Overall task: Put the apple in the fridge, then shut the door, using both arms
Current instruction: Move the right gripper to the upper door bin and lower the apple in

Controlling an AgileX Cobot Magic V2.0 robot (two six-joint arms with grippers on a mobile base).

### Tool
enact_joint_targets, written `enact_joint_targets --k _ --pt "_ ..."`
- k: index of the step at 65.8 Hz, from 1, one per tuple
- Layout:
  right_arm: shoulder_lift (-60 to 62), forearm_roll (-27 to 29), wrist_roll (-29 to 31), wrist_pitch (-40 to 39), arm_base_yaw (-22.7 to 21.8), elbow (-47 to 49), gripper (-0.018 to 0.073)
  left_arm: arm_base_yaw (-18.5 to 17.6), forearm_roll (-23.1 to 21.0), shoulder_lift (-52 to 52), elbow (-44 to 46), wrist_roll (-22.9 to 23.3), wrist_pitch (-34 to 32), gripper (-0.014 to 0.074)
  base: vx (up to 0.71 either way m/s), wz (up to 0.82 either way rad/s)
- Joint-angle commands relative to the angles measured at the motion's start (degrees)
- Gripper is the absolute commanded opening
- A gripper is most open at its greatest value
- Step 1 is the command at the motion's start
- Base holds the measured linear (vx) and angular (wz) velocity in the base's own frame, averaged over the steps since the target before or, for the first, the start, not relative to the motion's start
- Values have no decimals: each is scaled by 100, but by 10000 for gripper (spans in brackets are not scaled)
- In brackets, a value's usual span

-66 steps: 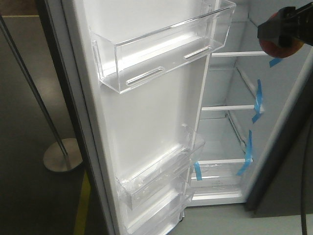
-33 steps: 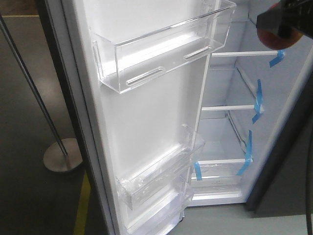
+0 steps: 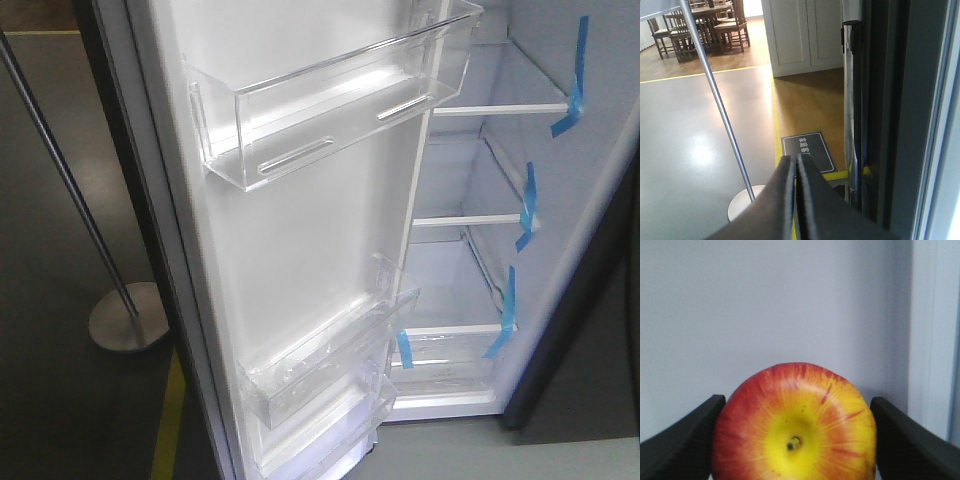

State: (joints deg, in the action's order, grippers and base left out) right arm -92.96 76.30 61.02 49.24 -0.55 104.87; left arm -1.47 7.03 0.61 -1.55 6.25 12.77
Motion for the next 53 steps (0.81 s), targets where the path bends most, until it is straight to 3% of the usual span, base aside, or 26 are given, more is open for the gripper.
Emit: enact_joint_targets --k 1,11,24,53 --pt "-211 402 113 131 78 472 183 11 10 38 -85 52 -415 -6 0 0" --pt "-691 209 195 120 385 861 190 11 10 38 -85 52 -415 -6 0 0" --pt "-871 -605 86 -179 657 1078 221 11 10 38 -85 52 -415 -6 0 0" --pt "-884 -1293 -382 -182 679 1082 371 11 10 38 -85 52 -415 -6 0 0"
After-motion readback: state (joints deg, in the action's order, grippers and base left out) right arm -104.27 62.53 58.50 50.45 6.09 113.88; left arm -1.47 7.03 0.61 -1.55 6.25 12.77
